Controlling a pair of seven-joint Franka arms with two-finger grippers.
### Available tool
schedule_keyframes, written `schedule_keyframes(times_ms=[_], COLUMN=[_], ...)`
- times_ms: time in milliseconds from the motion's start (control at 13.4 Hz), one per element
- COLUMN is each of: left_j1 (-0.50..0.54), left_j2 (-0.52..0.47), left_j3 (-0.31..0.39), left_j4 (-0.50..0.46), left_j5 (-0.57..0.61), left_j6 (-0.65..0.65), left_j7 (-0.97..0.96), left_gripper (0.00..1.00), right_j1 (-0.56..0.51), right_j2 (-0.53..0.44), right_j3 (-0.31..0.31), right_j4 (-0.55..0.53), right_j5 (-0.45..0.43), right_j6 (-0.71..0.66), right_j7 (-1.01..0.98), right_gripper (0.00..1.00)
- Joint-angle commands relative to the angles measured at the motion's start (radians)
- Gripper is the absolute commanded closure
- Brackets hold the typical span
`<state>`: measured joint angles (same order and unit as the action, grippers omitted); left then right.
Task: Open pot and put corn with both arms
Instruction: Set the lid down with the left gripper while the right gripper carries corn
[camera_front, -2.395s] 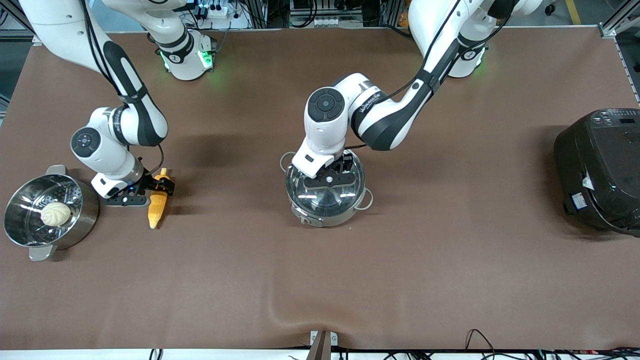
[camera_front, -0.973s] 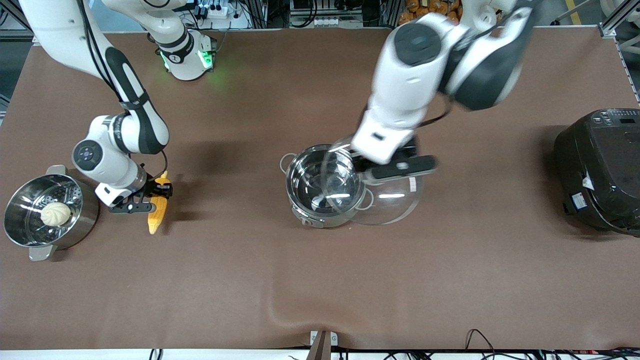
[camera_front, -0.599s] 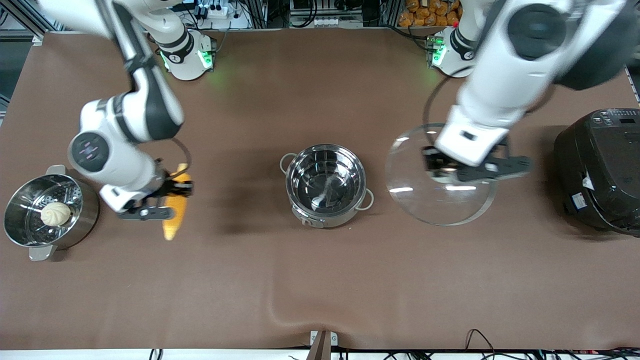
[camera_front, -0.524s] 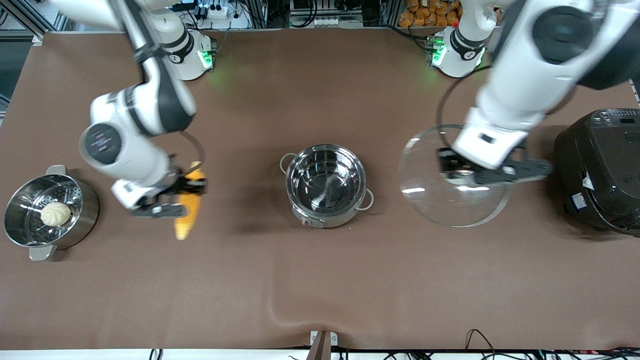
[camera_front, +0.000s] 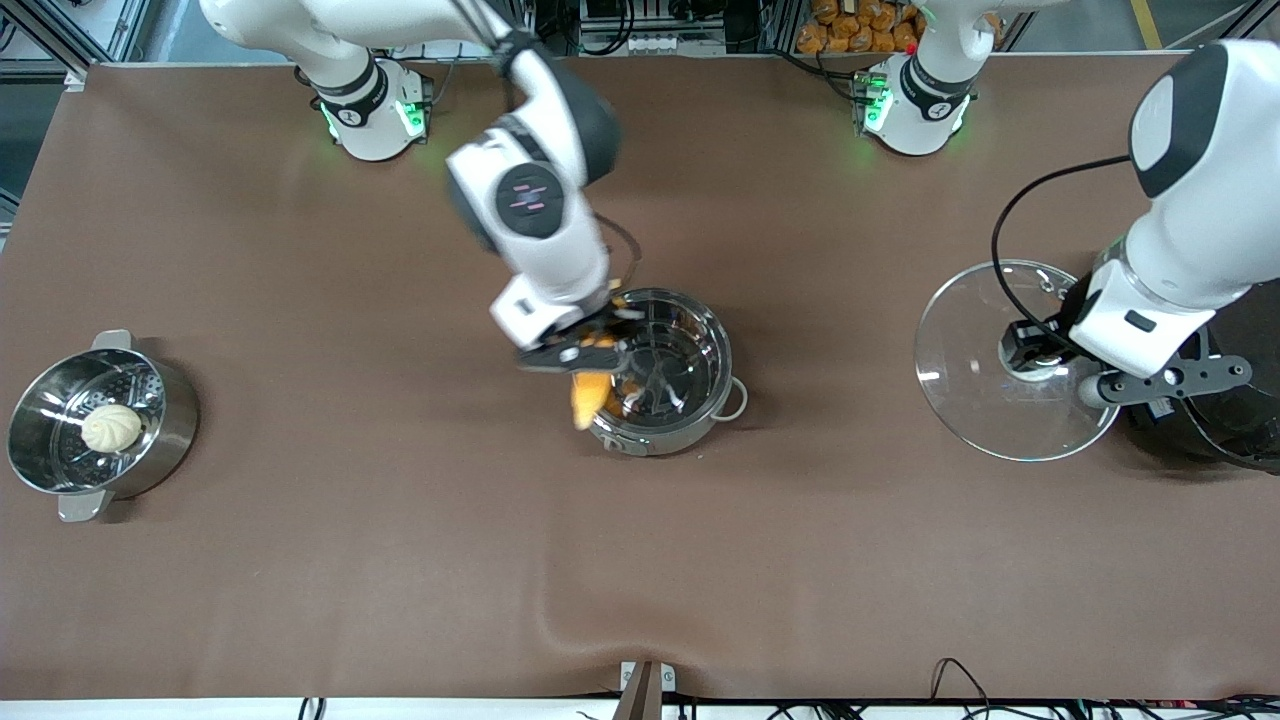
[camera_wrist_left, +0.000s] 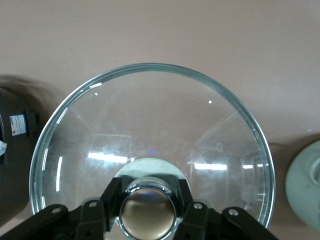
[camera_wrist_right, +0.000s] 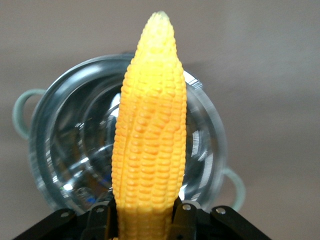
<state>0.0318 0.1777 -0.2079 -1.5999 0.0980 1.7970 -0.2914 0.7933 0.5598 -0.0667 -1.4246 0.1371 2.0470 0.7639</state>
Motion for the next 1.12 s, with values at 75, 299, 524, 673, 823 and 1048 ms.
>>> schedule_keyframes(times_ms=[75, 299, 524, 673, 823, 1048], left_j1=[0.06, 0.082, 0.095, 0.102, 0.103, 0.103], left_j2=[-0.139, -0.155, -0.139, -0.087, -0.043, 0.028], left_j3=[-0.013, -0.013, -0.011, -0.011, -0.011, -0.01], left_j4=[-0.28, -0.437, -0.609, -0.656, -0.673, -0.683], left_j5=[-0.02, -0.034, -0.034, -0.034, -0.034, -0.034], left_j6=[0.172, 0.318, 0.549, 0.655, 0.697, 0.76], left_j7=[0.074, 0.081, 0.12, 0.12, 0.12, 0.12], left_gripper=[1.0, 1.0, 1.0, 1.0, 1.0, 1.0], right_j1=[0.044, 0.037, 0.033, 0.037, 0.005, -0.107], right_j2=[0.095, 0.112, 0.107, 0.094, 0.04, -0.061], right_j3=[-0.019, -0.019, -0.022, -0.025, -0.033, -0.036], right_j4=[0.053, 0.055, 0.056, 0.056, 0.049, 0.026], right_j5=[-0.06, -0.07, -0.068, -0.073, -0.068, -0.073], right_j6=[0.064, 0.102, 0.104, 0.096, 0.058, -0.103], right_j7=[0.074, 0.074, 0.074, 0.069, 0.063, 0.02], right_gripper=[0.82, 0.47, 0.04, 0.0, 0.0, 0.0])
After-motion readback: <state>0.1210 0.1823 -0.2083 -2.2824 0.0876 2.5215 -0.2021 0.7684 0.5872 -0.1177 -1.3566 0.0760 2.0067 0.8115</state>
